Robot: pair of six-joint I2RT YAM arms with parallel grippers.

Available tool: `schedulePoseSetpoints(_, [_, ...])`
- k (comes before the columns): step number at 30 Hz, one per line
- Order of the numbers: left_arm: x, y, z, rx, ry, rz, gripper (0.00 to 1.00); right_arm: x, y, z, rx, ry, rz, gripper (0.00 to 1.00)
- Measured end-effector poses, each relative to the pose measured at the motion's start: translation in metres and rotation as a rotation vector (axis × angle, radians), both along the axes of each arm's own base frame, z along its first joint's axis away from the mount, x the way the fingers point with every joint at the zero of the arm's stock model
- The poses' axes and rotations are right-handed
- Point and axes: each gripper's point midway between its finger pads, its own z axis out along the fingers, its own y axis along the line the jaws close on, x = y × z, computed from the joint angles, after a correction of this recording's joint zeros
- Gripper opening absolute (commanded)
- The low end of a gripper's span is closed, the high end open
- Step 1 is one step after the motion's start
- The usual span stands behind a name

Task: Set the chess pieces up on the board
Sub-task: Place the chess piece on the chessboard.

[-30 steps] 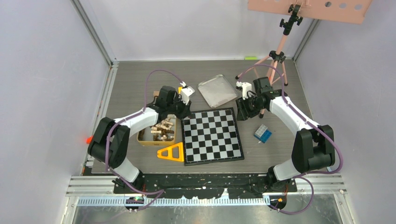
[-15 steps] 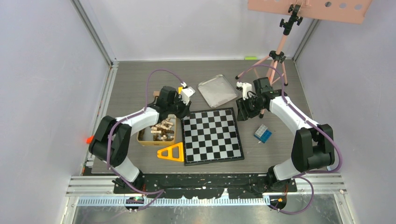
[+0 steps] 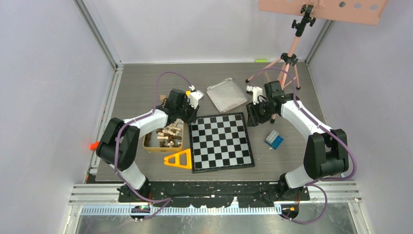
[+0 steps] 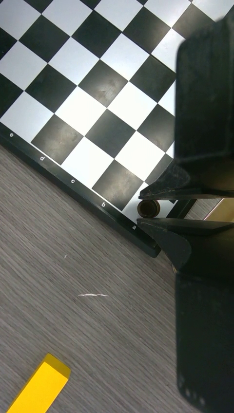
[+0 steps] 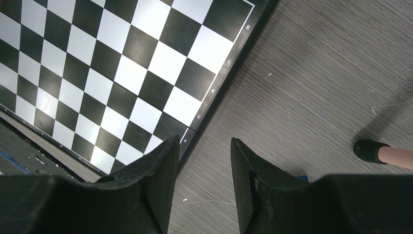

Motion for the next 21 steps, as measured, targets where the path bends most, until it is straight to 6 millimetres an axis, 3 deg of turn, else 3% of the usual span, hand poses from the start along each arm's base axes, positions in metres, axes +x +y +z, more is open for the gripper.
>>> schedulePoseSetpoints(12, [-0.0016, 0.0037, -0.0024, 0.016, 0.018, 0.018, 0.29, 0.0, 0.0001, -0.0001, 0.0, 0.0, 0.0, 0.49])
schedulePoseSetpoints(21, [-0.0042, 0.0048, -0.0043, 0.021, 0.031, 0.017, 0.32, -0.0002, 0.0001, -0.0021, -0.001, 0.007, 0.001, 0.49])
